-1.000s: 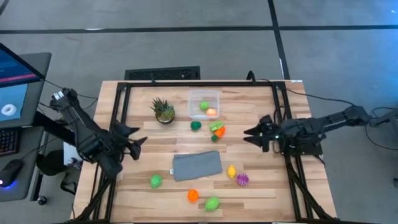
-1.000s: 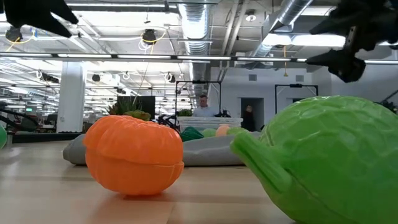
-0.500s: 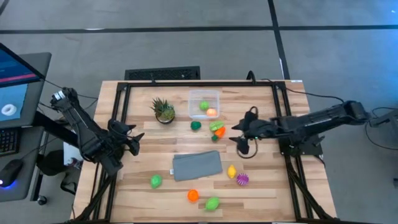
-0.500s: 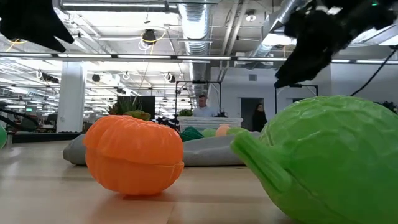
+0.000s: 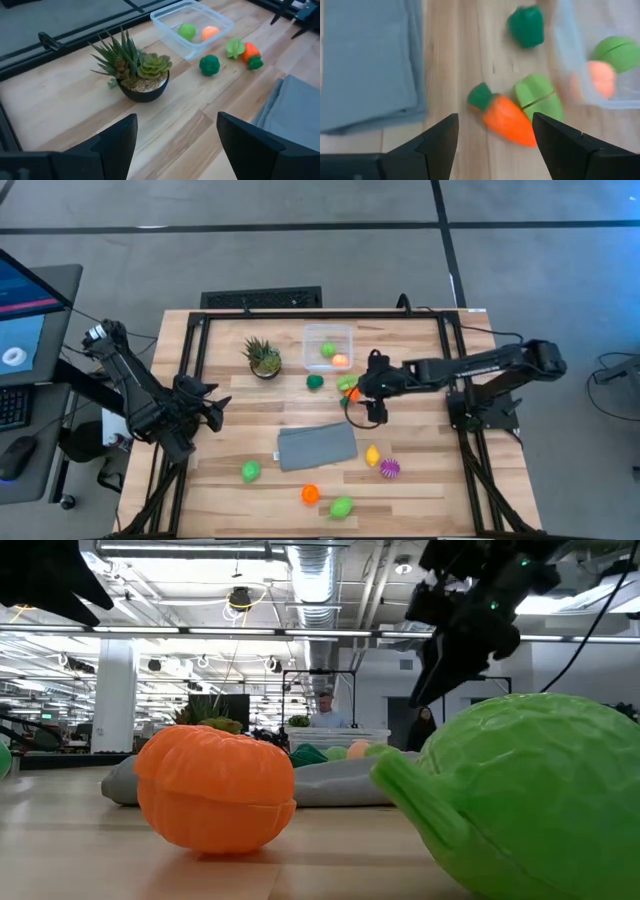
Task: Pick and placing Produce into tupperware
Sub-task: Put the carrot into the bin
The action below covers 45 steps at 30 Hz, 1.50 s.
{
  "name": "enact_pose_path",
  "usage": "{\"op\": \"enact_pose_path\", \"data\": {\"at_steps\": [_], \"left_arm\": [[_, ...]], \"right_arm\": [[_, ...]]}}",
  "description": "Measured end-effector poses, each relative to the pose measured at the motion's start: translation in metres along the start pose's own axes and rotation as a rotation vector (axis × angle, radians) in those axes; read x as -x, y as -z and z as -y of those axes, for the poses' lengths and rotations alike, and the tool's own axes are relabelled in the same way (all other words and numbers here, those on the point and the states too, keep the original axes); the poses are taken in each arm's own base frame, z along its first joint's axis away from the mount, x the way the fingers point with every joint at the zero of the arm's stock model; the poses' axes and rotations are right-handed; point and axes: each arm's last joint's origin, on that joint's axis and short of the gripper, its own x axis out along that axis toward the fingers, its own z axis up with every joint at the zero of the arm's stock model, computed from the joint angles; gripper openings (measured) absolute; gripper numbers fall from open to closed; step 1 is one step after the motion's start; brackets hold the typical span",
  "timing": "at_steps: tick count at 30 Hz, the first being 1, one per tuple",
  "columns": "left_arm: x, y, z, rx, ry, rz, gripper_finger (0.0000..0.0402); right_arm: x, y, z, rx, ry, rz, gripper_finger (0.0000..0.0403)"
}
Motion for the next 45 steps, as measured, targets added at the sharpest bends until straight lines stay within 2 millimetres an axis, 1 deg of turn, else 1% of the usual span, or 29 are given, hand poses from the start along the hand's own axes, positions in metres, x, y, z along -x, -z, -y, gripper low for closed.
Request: {"op": "enact_pose_path", "data": {"at_steps": [5, 10, 17, 22, 30, 37, 45], "left_arm": [[0.001, 0.001, 0.001, 0.016, 0.012, -0.003, 0.0263], [0.001, 0.001, 0.001, 0.031, 0.015, -0.004, 0.0263], [0.001, 0.001, 0.001, 0.040, 0.015, -0.004, 0.0263], [0.001, 0.001, 0.001, 0.040, 0.015, -0.003, 0.0263], [0.001, 0.001, 0.001, 0.040, 0.015, -0.003, 0.0263], [0.001, 0.001, 0.001, 0.040, 0.015, -0.003, 0.0263], [0.001, 0.001, 0.001, 0.040, 0.015, -0.003, 0.0263]], "right_arm": [[-0.009, -0.002, 0.002, 0.049, -0.003, -0.023, 0.0276], [-0.021, 0.002, 0.005, 0.055, 0.000, -0.071, 0.0276], [-0.039, 0.009, 0.010, -0.100, 0.023, -0.129, 0.0276], [-0.045, 0.011, 0.009, -0.121, 0.027, -0.143, 0.0276], [-0.045, 0.010, 0.011, -0.063, 0.028, -0.128, 0.0276], [-0.045, 0.010, 0.017, -0.037, 0.030, -0.130, 0.0276], [-0.045, 0.011, 0.020, 0.004, -0.046, -0.121, 0.0276]]}}
